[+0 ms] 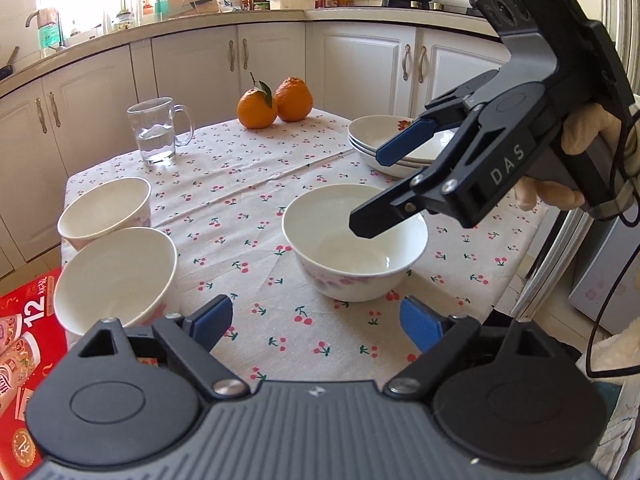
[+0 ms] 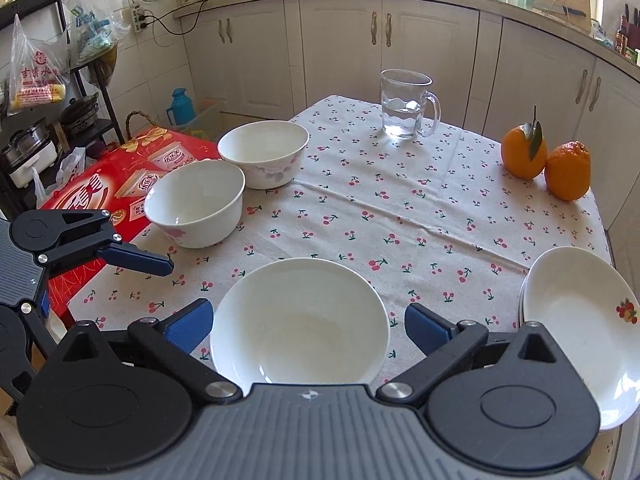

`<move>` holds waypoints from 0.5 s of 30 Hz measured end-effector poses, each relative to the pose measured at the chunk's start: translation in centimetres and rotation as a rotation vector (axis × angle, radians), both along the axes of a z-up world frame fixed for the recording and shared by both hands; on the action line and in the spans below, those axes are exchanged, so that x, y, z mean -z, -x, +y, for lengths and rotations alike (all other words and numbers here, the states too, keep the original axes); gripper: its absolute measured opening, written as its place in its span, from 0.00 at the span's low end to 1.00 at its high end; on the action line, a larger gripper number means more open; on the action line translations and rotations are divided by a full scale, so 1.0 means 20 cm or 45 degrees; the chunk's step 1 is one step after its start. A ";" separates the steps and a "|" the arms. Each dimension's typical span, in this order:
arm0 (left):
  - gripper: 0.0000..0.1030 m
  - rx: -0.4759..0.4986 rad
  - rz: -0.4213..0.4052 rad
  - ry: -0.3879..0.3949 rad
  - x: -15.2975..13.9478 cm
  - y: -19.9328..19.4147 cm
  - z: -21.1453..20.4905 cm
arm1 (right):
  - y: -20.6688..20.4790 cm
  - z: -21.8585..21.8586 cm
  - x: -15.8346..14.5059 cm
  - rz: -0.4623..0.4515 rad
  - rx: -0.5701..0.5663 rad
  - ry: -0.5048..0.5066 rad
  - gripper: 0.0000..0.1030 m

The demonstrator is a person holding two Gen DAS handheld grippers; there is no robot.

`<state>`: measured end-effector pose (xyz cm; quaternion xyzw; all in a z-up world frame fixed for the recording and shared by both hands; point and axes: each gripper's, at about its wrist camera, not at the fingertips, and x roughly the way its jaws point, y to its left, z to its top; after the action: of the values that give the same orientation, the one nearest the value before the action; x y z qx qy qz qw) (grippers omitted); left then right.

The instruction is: Organize plates and bowls

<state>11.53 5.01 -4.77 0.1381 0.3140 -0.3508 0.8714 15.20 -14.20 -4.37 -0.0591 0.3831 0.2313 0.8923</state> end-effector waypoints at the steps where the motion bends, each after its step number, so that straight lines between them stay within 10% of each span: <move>1: 0.88 -0.010 -0.007 0.001 -0.01 0.01 0.02 | 0.00 0.01 -0.01 -0.004 -0.006 0.013 1.00; 15: 0.89 -0.262 -0.074 -0.024 -0.07 -0.03 0.34 | 0.01 0.28 -0.09 -0.048 -0.153 0.069 1.00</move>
<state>12.14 11.81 -3.36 0.1234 0.3043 -0.2525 0.9102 14.93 -8.64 -2.53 -0.1105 0.3682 0.2730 0.8819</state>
